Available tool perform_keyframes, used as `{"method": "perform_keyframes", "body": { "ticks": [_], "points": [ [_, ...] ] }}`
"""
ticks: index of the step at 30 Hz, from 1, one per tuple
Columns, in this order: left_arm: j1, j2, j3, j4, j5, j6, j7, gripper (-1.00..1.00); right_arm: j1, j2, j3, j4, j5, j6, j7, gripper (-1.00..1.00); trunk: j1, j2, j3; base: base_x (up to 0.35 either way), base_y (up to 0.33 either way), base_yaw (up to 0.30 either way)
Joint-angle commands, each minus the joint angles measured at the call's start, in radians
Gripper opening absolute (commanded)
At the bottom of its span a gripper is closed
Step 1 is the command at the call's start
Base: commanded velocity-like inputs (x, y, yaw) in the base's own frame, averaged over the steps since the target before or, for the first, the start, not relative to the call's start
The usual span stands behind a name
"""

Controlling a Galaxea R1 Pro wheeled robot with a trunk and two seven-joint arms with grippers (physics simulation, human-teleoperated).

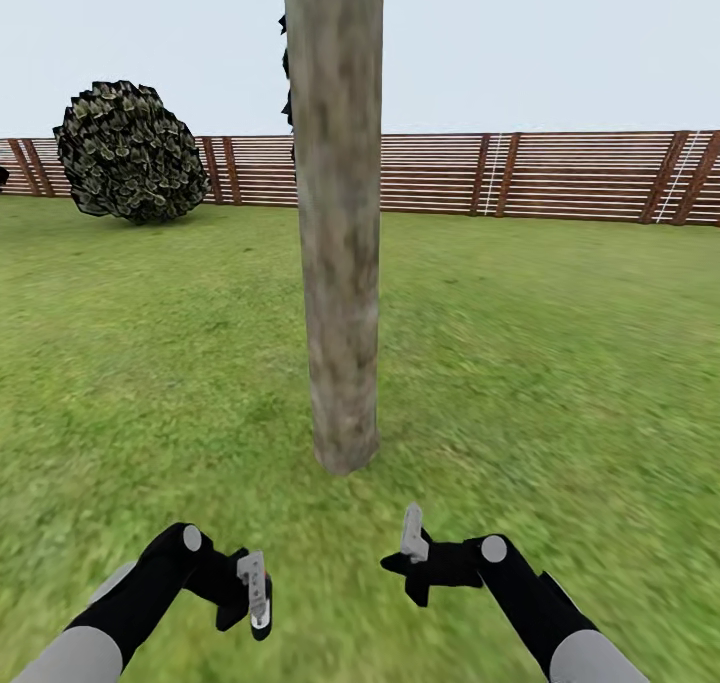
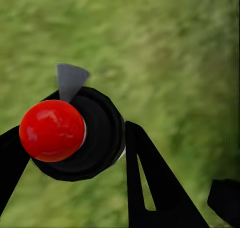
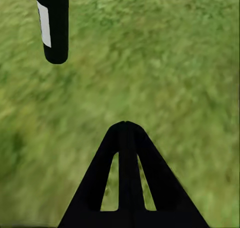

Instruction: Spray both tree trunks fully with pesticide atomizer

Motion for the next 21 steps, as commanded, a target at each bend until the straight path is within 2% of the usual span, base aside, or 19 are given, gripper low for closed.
{"method": "perform_keyframes", "body": {
  "ticks": [1,3,5,8,10,14,19,21],
  "points": [
    [-0.001,0.001,-0.021,-0.002,0.001,0.011,-0.005,-1.0,0.0,0.0,0.002,-0.006,0.01,-0.008,0.011,-1.0,0.0,0.0,-0.001,0.0,0.0,0.0],
    [-0.001,0.001,-0.067,-0.001,0.001,0.014,-0.006,-1.0,0.0,0.002,0.002,-0.012,0.008,-0.005,0.031,-1.0,0.0,0.0,-0.001,0.0,0.0,0.0],
    [-0.002,-0.002,-0.092,-0.001,0.001,0.017,-0.006,-1.0,0.0,0.013,0.003,-0.015,0.008,-0.004,0.054,-1.0,0.0,0.0,-0.001,0.0,0.0,0.0],
    [-0.002,-0.017,-0.1,-0.001,0.0,0.018,-0.006,-1.0,0.0,0.03,0.004,-0.019,0.009,-0.004,0.065,-1.0,0.0,0.0,-0.001,0.0,0.0,0.0],
    [-0.002,-0.046,-0.114,-0.001,-0.006,0.019,-0.006,-1.0,0.0,0.039,0.004,-0.02,0.008,-0.005,0.079,-1.0,0.0,0.0,-0.001,0.0,0.0,0.0],
    [-0.002,-0.063,-0.131,0.0,-0.033,0.021,-0.005,-1.0,0.0,0.053,0.005,-0.021,0.008,-0.006,0.085,-1.0,0.0,0.0,-0.001,0.0,0.0,0.0],
    [-0.003,-0.117,-0.135,0.0,-0.05,0.021,-0.006,-1.0,0.0,0.059,0.005,-0.021,0.008,-0.006,0.087,-1.0,0.0,0.0,-0.001,0.0,0.0,0.0],
    [-0.003,-0.136,-0.134,-0.001,-0.072,0.022,-0.005,-1.0,0.0,0.064,0.005,-0.022,0.008,-0.007,0.087,-1.0,0.0,0.0,-0.001,0.0,0.0,0.0]
  ]
}}
